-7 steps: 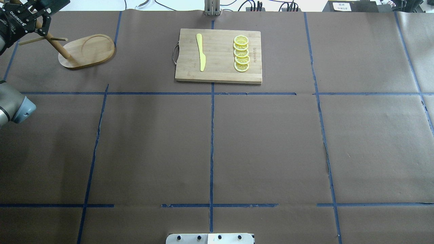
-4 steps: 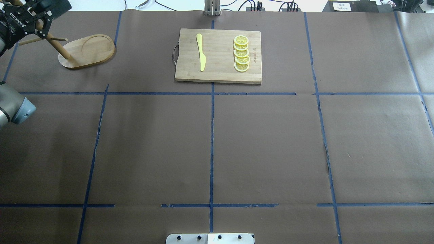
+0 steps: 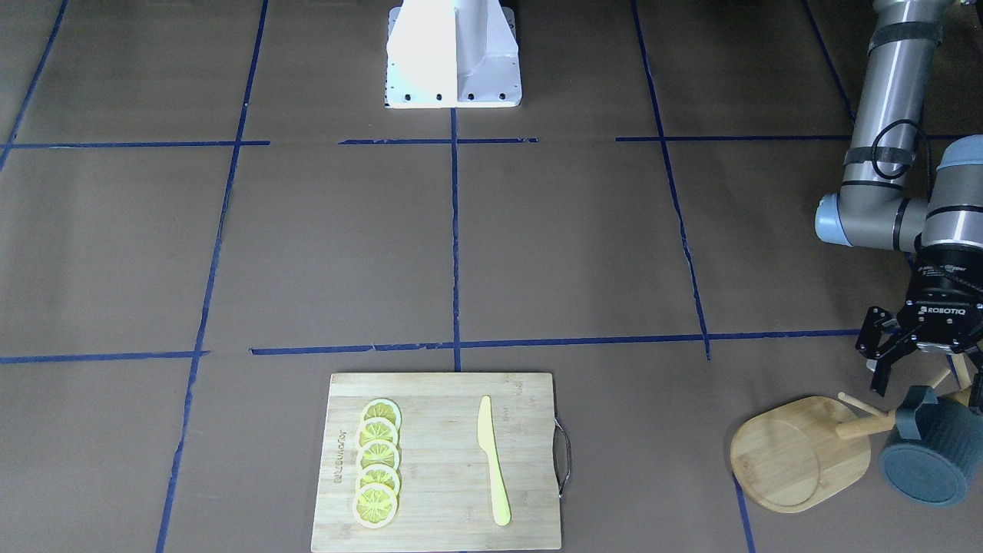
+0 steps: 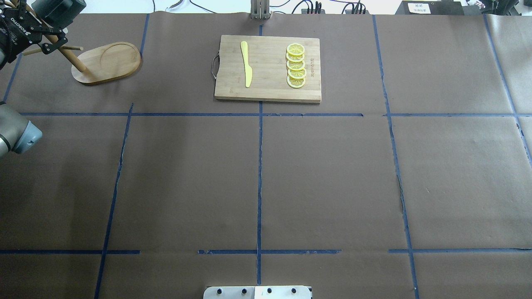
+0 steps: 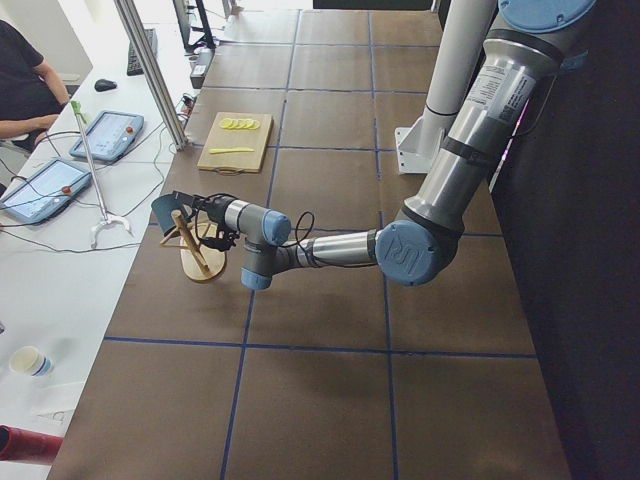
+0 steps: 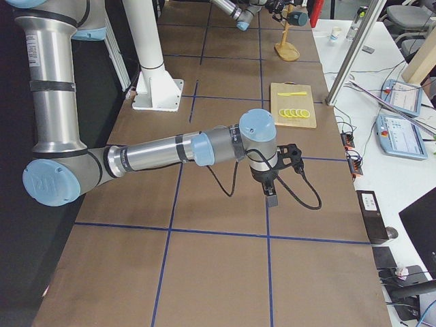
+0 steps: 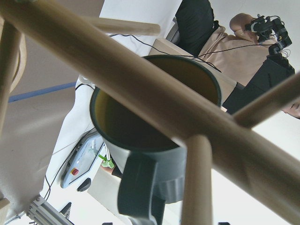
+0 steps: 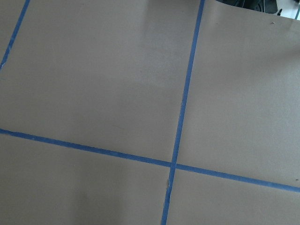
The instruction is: Hang cup on storage rack
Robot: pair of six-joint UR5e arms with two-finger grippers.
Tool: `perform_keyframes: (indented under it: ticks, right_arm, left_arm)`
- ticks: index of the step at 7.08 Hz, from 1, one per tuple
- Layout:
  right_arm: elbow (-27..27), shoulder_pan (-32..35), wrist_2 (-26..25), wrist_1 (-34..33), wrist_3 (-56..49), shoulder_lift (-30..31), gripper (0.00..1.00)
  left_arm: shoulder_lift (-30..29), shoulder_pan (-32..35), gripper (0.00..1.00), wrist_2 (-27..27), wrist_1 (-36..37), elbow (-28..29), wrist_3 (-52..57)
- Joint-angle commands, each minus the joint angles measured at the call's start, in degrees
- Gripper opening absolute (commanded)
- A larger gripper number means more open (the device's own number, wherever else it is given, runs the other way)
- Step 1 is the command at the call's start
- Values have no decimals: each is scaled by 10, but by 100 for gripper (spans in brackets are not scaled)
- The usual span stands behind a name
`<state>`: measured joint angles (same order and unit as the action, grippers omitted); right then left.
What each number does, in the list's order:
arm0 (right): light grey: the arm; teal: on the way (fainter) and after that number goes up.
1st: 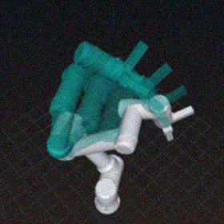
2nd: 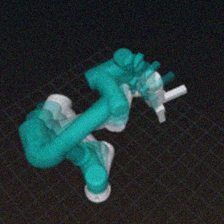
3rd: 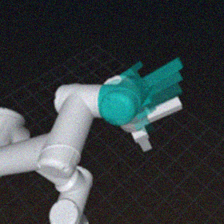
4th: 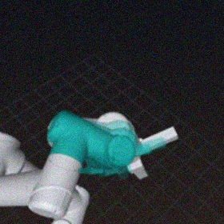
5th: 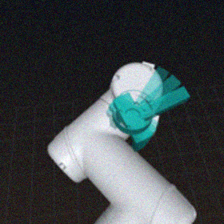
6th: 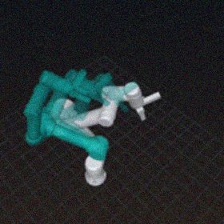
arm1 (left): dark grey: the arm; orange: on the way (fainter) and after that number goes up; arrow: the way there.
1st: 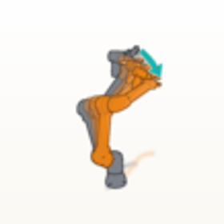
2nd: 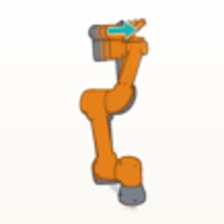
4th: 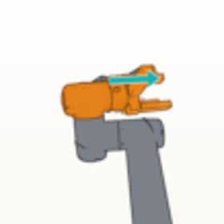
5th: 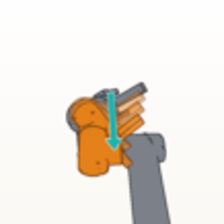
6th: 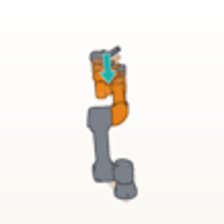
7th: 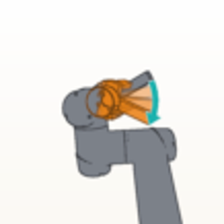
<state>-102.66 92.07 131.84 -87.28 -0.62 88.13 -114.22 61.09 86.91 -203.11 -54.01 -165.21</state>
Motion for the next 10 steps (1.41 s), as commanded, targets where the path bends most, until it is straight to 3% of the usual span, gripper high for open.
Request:
perform_keyframes:
  ticks: [1,6,7,8,10]
  right_arm:
    - [0,0,0,0,0,-1,100]
    - [0,0,1,0,0,0,100]
    - [-1,0,1,0,0,0,100]
    - [0,0,2,-1,0,2,100]
    - [2,0,3,-5,0,10,100]
  left_arm:
    - [0,3,100,0,0,-12,-5]
    - [109,3,100,36,33,-171,3]
    - [111,16,100,65,70,-201,21]
    - [111,54,100,119,123,-238,118]
    - [108,106,100,206,301,-339,323]
